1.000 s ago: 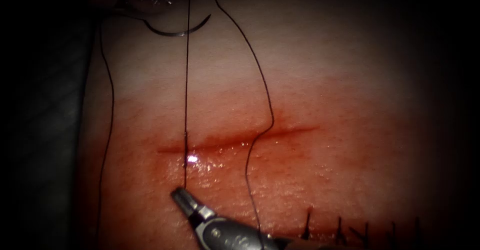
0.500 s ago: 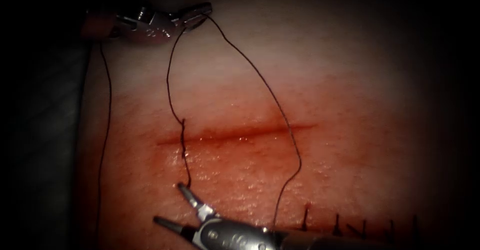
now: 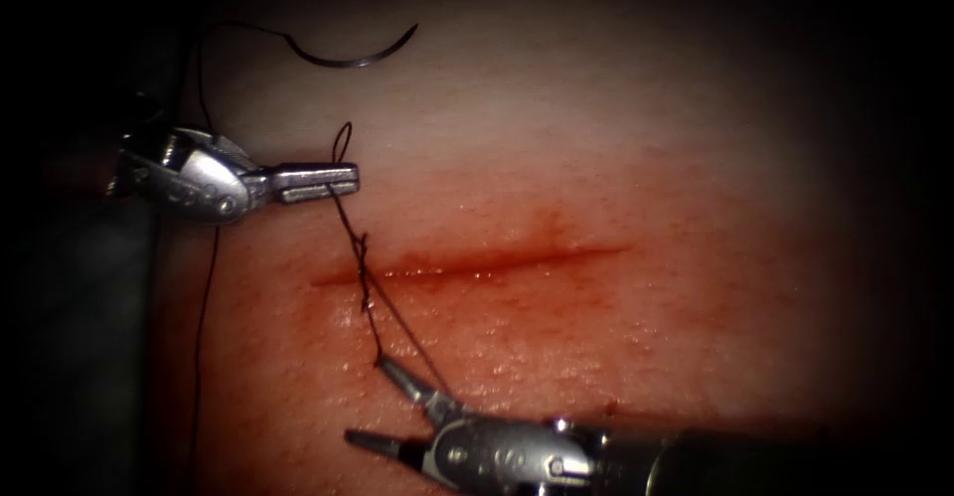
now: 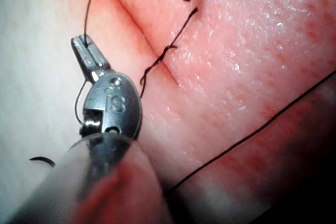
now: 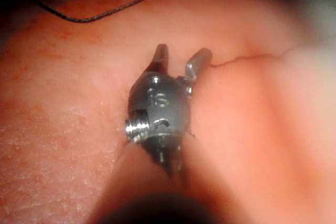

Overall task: Wound Closure
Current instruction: Use the left suture to wrap once around the right gripper.

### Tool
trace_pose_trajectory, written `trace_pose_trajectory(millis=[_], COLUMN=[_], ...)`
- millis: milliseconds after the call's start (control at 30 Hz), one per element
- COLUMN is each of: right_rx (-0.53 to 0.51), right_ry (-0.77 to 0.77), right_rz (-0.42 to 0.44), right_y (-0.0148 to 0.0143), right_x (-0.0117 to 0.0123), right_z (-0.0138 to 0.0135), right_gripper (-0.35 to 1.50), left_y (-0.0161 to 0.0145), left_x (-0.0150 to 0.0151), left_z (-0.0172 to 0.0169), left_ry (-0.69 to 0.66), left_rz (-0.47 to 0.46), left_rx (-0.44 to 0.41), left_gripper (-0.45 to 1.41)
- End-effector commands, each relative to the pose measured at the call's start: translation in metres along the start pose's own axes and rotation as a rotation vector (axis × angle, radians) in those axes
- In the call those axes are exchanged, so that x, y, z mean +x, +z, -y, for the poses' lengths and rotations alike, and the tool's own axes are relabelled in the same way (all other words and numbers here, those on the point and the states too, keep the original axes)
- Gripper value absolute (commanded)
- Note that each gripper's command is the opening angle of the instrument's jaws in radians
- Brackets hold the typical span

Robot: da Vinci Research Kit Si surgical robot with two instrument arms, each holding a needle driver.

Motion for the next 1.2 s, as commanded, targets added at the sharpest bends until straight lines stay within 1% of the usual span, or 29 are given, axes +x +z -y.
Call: trace_pose_trajectory(millis=[33, 67, 100, 133, 167, 200, 233, 267, 300, 333, 367, 400, 467, 500, 567, 600, 633, 667, 733, 767, 833, 900, 933, 1000, 1033, 1100, 1133, 1167, 1200], right_rx=[0.071, 0.071, 0.159, 0.186, 0.186, 0.213, 0.240, 0.247, 0.247, 0.281, 0.305, 0.340, 0.367, 0.380, 0.389, 0.392, 0.392, 0.391, 0.394, 0.422, 0.446, 0.466, 0.491, 0.502, 0.520, 0.531, 0.560, 0.570, 0.608], right_ry=[-0.020, -0.020, -0.013, -0.009, -0.009, -0.006, 0.002, 0.004, 0.004, -0.009, -0.008, -0.009, 0.013, 0.013, 0.042, 0.041, 0.063, 0.069, 0.073, 0.122, 0.141, 0.156, 0.174, 0.184, 0.218, 0.260, 0.355, 0.386, 0.488], right_rz=[-0.039, -0.039, -0.007, 0.006, 0.006, 0.012, -0.001, -0.007, -0.007, -0.028, -0.034, -0.055, -0.077, -0.091, -0.096, -0.101, -0.097, -0.101, -0.105, -0.123, -0.142, -0.156, -0.173, -0.179, -0.210, -0.238, -0.289, -0.309, -0.368], right_y=[0.0012, 0.0012, 0.0019, 0.0022, 0.0022, 0.0026, 0.0035, 0.0038, 0.0038, 0.0048, 0.0050, 0.0057, 0.0065, 0.0074, 0.0085, 0.0090, 0.0101, 0.0106, 0.0111, 0.0125, 0.0134, 0.0141, 0.0148, 0.0151, 0.0156, 0.0159, 0.0162, 0.0162, 0.0163], right_x=[-0.0001, -0.0001, 0.0001, 0.0001, 0.0001, 0.0002, 0.0003, 0.0004, 0.0004, 0.0005, 0.0005, 0.0004, 0.0002, -0.0001, -0.0006, -0.0008, -0.0012, -0.0013, -0.0015, -0.0015, -0.0014, -0.0012, -0.0009, -0.0008, -0.0007, -0.0007, -0.0009, -0.0010, -0.0017], right_z=[-0.0015, -0.0015, -0.0032, -0.0038, -0.0038, -0.0044, -0.0057, -0.0060, -0.0060, -0.0069, -0.0071, -0.0077, -0.0083, -0.0089, -0.0095, -0.0097, -0.0102, -0.0103, -0.0104, -0.0103, -0.0102, -0.0100, -0.0099, -0.0098, -0.0098, -0.0100, -0.0103, -0.0104, -0.0110], right_gripper=[-0.35, -0.35, -0.35, -0.18, -0.18, 0.17, 0.63, 0.73, 0.73, 0.49, 0.24, 0.14, 0.06, 0.02, 0.02, -0.03, -0.05, -0.05, -0.06, -0.15, -0.28, -0.35, -0.35, -0.35, -0.35, -0.35, -0.35, -0.35, -0.35], left_y=[-0.0002, -0.0002, -0.0009, -0.0011, -0.0011, -0.0012, -0.0015, -0.0015, -0.0015, -0.0014, -0.0013, -0.0013, -0.0012, -0.0011, -0.0008, -0.0007, -0.0004, -0.0002, -0.0001, 0.0004, 0.0006, 0.0008, 0.0010, 0.0010, 0.0009, 0.0007, 0.0004, 0.0002, -0.0003], left_x=[0.0009, 0.0009, 0.0021, 0.0024, 0.0024, 0.0028, 0.0038, 0.0042, 0.0042, 0.0052, 0.0057, 0.0064, 0.0071, 0.0079, 0.0087, 0.0090, 0.0096, 0.0100, 0.0103, 0.0110, 0.0114, 0.0116, 0.0118, 0.0117, 0.0115, 0.0111, 0.0102, 0.0098, 0.0086], left_z=[-0.0005, -0.0005, -0.0012, -0.0015, -0.0015, -0.0019, -0.0029, -0.0033, -0.0033, -0.0042, -0.0045, -0.0050, -0.0053, -0.0057, -0.0061, -0.0062, -0.0066, -0.0068, -0.0070, -0.0077, -0.0080, -0.0083, -0.0085, -0.0086, -0.0086, -0.0086, -0.0086, -0.0086, -0.0085], left_ry=[0.005, 0.005, 0.005, 0.007, 0.007, -0.001, -0.011, -0.013, -0.013, -0.011, -0.013, -0.009, -0.012, -0.014, -0.021, -0.019, -0.021, -0.018, -0.022, -0.020, -0.022, -0.018, -0.015, -0.020, -0.020, -0.025, -0.030, -0.036, -0.036], left_rz=[0.001, 0.001, -0.001, -0.002, -0.002, -0.003, -0.001, -0.007, -0.007, -0.016, -0.021, -0.036, -0.048, -0.078, -0.099, -0.109, -0.127, -0.138, -0.146, -0.167, -0.179, -0.187, -0.194, -0.197, -0.195, -0.196, -0.187, -0.182, -0.173], left_rx=[-0.011, -0.011, -0.015, -0.016, -0.016, -0.018, -0.025, -0.026, -0.026, -0.034, -0.035, -0.039, -0.041, -0.049, -0.054, -0.056, -0.060, -0.062, -0.064, -0.072, -0.076, -0.081, -0.089, -0.093, -0.096, -0.098, -0.097, -0.097, -0.097], left_gripper=[-0.45, -0.45, -0.45, -0.45, -0.45, -0.45, -0.45, -0.45, -0.45, -0.45, -0.45, -0.45, -0.45, -0.45, -0.45, -0.45, -0.45, -0.45, -0.45, -0.45, -0.45, -0.45, -0.45, -0.45, -0.45, -0.45, -0.45, -0.45, -0.45])
